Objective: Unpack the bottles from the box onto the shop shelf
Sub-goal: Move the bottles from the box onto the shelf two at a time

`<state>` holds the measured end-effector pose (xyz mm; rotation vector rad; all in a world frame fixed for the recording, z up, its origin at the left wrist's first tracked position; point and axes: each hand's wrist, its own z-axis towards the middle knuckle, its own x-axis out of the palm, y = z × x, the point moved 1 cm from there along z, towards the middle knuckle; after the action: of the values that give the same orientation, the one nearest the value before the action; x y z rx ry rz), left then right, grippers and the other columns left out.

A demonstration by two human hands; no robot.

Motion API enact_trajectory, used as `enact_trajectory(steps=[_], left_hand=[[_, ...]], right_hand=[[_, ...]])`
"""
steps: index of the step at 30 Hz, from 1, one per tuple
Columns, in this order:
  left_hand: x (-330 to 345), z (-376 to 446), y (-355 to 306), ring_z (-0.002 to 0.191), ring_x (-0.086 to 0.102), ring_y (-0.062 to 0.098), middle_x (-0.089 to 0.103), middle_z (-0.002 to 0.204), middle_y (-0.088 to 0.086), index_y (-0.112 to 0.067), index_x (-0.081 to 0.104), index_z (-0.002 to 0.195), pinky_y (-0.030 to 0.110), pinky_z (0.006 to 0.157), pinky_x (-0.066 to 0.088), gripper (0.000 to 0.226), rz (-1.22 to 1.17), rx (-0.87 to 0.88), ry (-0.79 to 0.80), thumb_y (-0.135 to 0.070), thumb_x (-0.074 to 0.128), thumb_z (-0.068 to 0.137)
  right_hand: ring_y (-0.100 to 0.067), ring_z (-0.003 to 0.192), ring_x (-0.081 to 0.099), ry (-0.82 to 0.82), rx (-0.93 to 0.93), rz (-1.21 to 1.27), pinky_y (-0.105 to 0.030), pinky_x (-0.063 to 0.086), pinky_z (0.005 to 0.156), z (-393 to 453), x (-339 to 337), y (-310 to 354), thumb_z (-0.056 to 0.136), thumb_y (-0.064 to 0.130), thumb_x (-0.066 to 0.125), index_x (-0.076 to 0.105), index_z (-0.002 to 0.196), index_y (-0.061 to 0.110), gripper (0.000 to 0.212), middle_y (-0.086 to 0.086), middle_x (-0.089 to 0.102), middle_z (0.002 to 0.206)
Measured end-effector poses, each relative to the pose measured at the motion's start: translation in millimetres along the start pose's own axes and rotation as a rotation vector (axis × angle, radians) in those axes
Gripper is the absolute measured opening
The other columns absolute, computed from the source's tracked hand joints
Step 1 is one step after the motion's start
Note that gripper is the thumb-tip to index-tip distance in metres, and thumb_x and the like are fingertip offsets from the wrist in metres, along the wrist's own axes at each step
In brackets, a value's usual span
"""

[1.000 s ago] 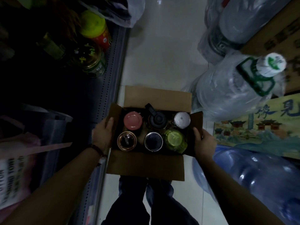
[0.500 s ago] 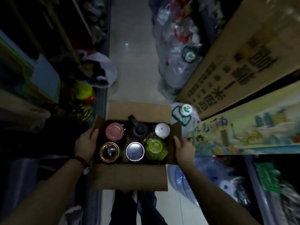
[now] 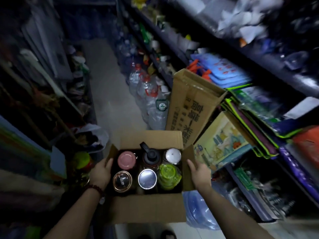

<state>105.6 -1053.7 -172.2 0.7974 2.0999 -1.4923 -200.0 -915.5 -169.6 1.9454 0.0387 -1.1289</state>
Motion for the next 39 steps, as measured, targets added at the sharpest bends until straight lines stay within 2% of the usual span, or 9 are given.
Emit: enact_trajectory(steps=[6, 14, 18, 22, 25, 28, 31, 34, 39], left_hand=[[21, -32, -36, 0.108, 0.059, 0.04, 0.064, 0.117, 0.024, -0.004, 0.063, 0.117, 0.04, 0.093, 0.046, 0.035, 0.086, 0.047, 0.105, -0.029, 0.049, 0.096], [88, -70, -70, 0.101, 0.062, 0.04, 0.067, 0.108, 0.025, -0.002, 0.065, 0.108, 0.047, 0.092, 0.048, 0.041, 0.13, 0.122, 0.296, -0.037, 0.049, 0.095], [121, -105, -99, 0.101, 0.062, 0.04, 0.068, 0.107, 0.022, -0.005, 0.065, 0.112, 0.045, 0.093, 0.047, 0.037, 0.116, 0.192, 0.41, -0.034, 0.05, 0.095], [167, -120, -114, 0.101, 0.064, 0.035, 0.07, 0.106, 0.017, -0.019, 0.068, 0.104, 0.048, 0.094, 0.048, 0.035, 0.152, 0.331, 0.552, -0.045, 0.049, 0.09], [187, -154, -146, 0.104, 0.061, 0.037, 0.067, 0.111, 0.022, -0.002, 0.065, 0.109, 0.041, 0.094, 0.048, 0.036, 0.256, 0.453, 0.646, -0.031, 0.047, 0.096], [211, -183, -172, 0.106, 0.059, 0.035, 0.066, 0.11, 0.02, 0.002, 0.064, 0.108, 0.036, 0.09, 0.042, 0.031, 0.29, 0.524, 0.689, -0.022, 0.047, 0.098], [242, -200, -187, 0.104, 0.061, 0.036, 0.068, 0.106, 0.02, -0.002, 0.065, 0.101, 0.041, 0.092, 0.046, 0.029, 0.34, 0.597, 0.782, -0.025, 0.048, 0.097], [272, -224, -201, 0.101, 0.061, 0.036, 0.067, 0.105, 0.021, -0.004, 0.065, 0.103, 0.035, 0.084, 0.046, 0.032, 0.443, 0.713, 0.864, -0.029, 0.046, 0.097], [309, -282, -221, 0.107, 0.06, 0.035, 0.066, 0.115, 0.015, -0.012, 0.063, 0.118, 0.034, 0.082, 0.044, 0.037, 0.613, 0.959, 1.017, -0.035, 0.042, 0.098]], right_hand=[[-0.042, 0.091, 0.064, -0.071, 0.143, -0.002, -0.04, 0.049, 0.072, -34, -42, -44, 0.094, 0.042, 0.054, 0.067, 0.094, 0.001, 0.044, -0.025, 0.069, 0.092], [-0.04, 0.097, 0.063, -0.18, 0.328, 0.086, -0.032, 0.035, 0.066, -98, -110, -118, 0.096, 0.037, 0.053, 0.068, 0.095, 0.002, 0.038, -0.023, 0.069, 0.095], [-0.039, 0.101, 0.062, -0.256, 0.457, 0.103, -0.035, 0.043, 0.074, -128, -137, -156, 0.096, 0.04, 0.052, 0.067, 0.106, 0.005, 0.039, -0.021, 0.069, 0.102], [-0.038, 0.095, 0.063, -0.35, 0.556, 0.199, -0.035, 0.042, 0.07, -160, -162, -190, 0.096, 0.038, 0.053, 0.067, 0.092, 0.008, 0.033, -0.019, 0.068, 0.087], [-0.037, 0.088, 0.062, -0.43, 0.666, 0.265, -0.036, 0.042, 0.069, -184, -173, -216, 0.095, 0.038, 0.055, 0.055, 0.075, 0.009, 0.036, -0.018, 0.063, 0.078], [-0.039, 0.087, 0.064, -0.527, 0.768, 0.277, -0.032, 0.036, 0.062, -210, -182, -234, 0.094, 0.038, 0.056, 0.052, 0.068, 0.009, 0.039, -0.013, 0.057, 0.071], [-0.033, 0.087, 0.063, -0.609, 0.856, 0.32, -0.028, 0.033, 0.064, -240, -190, -243, 0.096, 0.035, 0.054, 0.058, 0.076, 0.008, 0.033, -0.014, 0.061, 0.076], [-0.035, 0.089, 0.063, -0.732, 0.936, 0.417, -0.029, 0.034, 0.066, -274, -187, -253, 0.095, 0.035, 0.055, 0.06, 0.082, 0.011, 0.028, -0.017, 0.067, 0.084], [-0.028, 0.069, 0.053, -0.902, 1.114, 0.488, -0.031, 0.034, 0.062, -334, -173, -256, 0.096, 0.03, 0.056, 0.049, 0.062, 0.017, 0.036, 0.003, 0.049, 0.057]])
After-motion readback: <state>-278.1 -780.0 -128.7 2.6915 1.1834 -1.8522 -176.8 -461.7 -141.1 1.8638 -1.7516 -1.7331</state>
